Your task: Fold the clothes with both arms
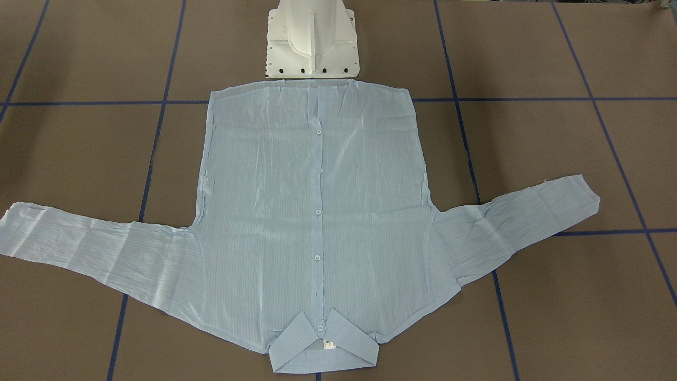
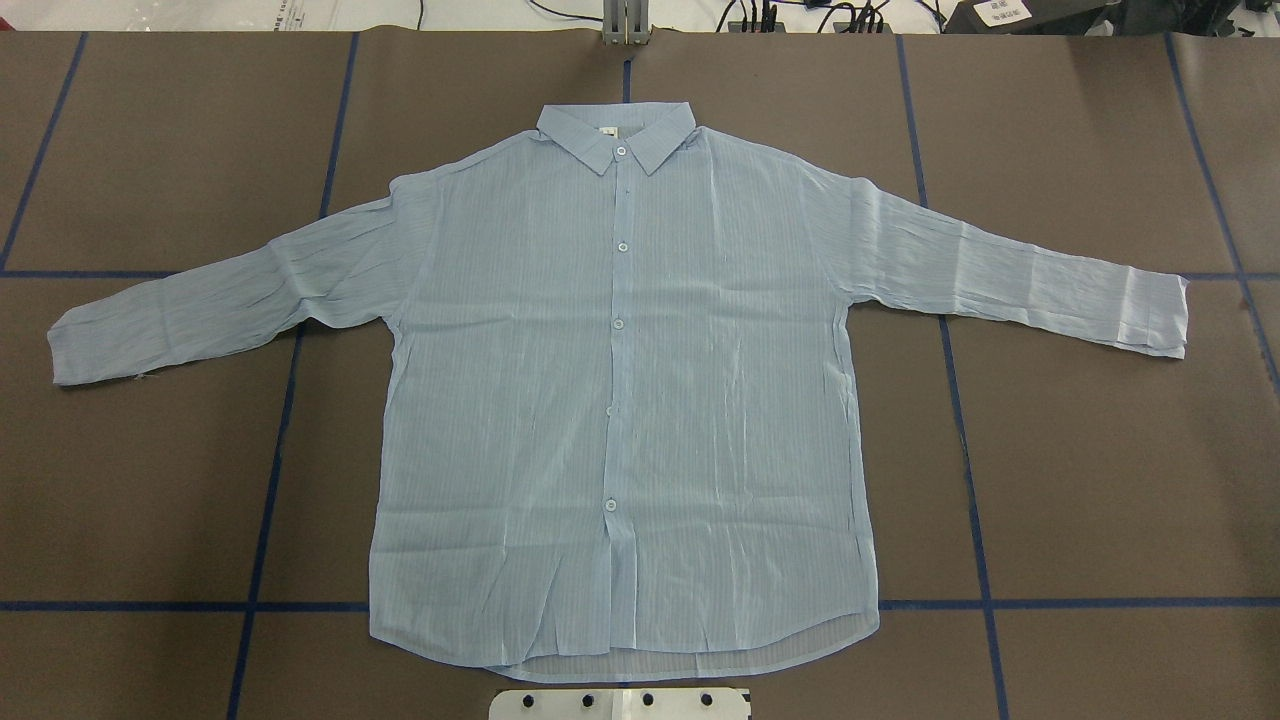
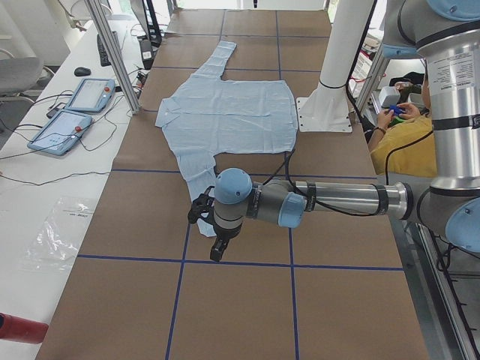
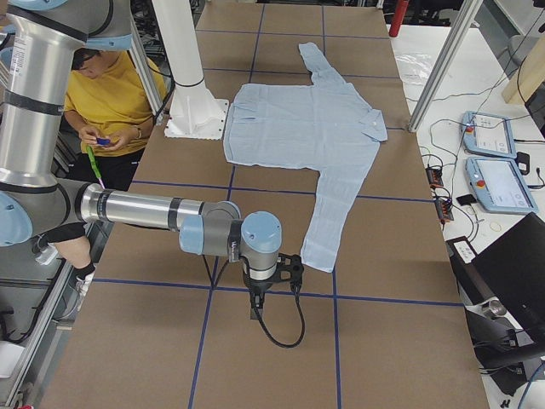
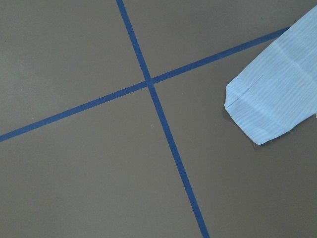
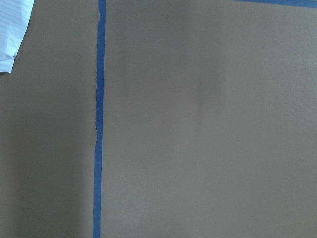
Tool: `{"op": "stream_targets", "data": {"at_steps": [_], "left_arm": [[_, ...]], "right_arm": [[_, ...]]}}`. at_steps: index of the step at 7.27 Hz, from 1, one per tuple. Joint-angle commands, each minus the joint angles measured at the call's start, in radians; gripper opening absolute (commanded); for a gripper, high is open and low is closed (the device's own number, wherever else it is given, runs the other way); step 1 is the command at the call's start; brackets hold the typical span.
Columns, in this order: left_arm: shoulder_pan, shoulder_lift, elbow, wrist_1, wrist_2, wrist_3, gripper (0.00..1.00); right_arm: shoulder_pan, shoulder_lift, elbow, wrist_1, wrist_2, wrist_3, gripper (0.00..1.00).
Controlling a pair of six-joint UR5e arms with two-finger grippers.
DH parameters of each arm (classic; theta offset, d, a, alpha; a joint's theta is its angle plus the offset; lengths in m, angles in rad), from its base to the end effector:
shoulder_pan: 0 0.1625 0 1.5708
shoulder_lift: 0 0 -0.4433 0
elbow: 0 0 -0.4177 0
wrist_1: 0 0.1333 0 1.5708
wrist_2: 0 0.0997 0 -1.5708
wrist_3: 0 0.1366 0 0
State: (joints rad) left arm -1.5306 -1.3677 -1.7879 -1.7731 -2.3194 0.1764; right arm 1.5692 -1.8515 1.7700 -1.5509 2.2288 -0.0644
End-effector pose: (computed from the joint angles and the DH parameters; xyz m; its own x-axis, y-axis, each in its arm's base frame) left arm -0.0223 -0.4484 0.6672 0.7080 0.3439 -0.6168 -0.1661 0.9300 0.3279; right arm 0.0491 -0.3864 0.7365 0.7895 -0.0279 0.6131 0.0525 0.9984 -0.0222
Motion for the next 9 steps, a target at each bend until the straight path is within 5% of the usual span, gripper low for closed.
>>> {"op": "stream_targets", "data": {"at_steps": [1, 5, 7, 9], "left_arm": [[0.0, -0.001, -0.014, 0.0, 0.002, 0.008, 1.0], [0.003, -0.004, -0.091, -0.137, 0.005, 0.004, 1.0], [0.001, -0.116, -0.035, -0.361, 0.038, -0.005, 1.0], [0.003, -0.171, 0.016, -0.365, 0.046, -0.076, 1.0]], "right_arm": [[0.0, 0.0, 0.005, 0.0, 0.003, 0.002, 1.0], [-0.002, 0.075, 0.086, 0.049, 0.005, 0.005, 1.0], [-0.002, 0.139, 0.033, 0.219, 0.015, 0.008, 1.0], [-0.002, 0.152, -0.01, 0.235, 0.099, 0.023, 1.0]]}}
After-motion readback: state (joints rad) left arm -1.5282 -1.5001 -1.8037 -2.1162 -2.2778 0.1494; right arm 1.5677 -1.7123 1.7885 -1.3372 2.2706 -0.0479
